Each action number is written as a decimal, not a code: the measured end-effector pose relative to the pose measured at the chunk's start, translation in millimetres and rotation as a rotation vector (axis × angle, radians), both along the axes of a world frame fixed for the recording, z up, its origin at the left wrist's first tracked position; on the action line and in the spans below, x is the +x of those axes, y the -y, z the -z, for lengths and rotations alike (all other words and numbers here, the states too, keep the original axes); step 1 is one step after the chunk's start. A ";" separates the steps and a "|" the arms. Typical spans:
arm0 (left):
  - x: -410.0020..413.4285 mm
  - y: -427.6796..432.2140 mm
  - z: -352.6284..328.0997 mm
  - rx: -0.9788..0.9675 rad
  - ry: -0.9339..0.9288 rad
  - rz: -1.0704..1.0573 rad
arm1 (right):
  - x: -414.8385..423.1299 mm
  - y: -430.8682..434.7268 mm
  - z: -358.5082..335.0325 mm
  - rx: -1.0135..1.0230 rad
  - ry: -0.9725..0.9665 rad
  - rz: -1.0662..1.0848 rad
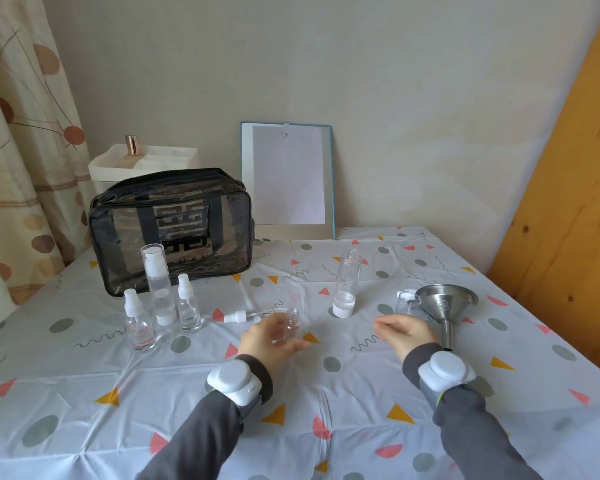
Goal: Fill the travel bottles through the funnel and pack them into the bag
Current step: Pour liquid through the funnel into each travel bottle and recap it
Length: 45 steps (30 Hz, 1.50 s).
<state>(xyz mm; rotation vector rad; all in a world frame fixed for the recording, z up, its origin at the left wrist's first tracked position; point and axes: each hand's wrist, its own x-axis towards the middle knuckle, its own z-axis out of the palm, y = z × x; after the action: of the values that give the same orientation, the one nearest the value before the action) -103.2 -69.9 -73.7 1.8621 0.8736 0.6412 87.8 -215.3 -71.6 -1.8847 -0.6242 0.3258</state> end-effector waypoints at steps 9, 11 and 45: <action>4.9 8.9 -4.2 0.044 -0.048 -0.087 | 50.3 44.2 7.7 -0.070 0.074 0.451; 4.8 9.0 -4.3 0.045 -0.054 -0.086 | 62.2 50.5 13.5 -0.065 0.071 0.524; 3.0 12.9 -7.5 0.033 -0.087 -0.088 | 54.5 32.2 -67.7 0.105 -0.029 0.335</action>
<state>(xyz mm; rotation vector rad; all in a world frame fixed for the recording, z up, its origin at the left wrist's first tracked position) -100.1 -82.8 -66.2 1.9007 1.0119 0.6363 142.3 -247.5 -3.9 -1.8412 -0.2917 0.1005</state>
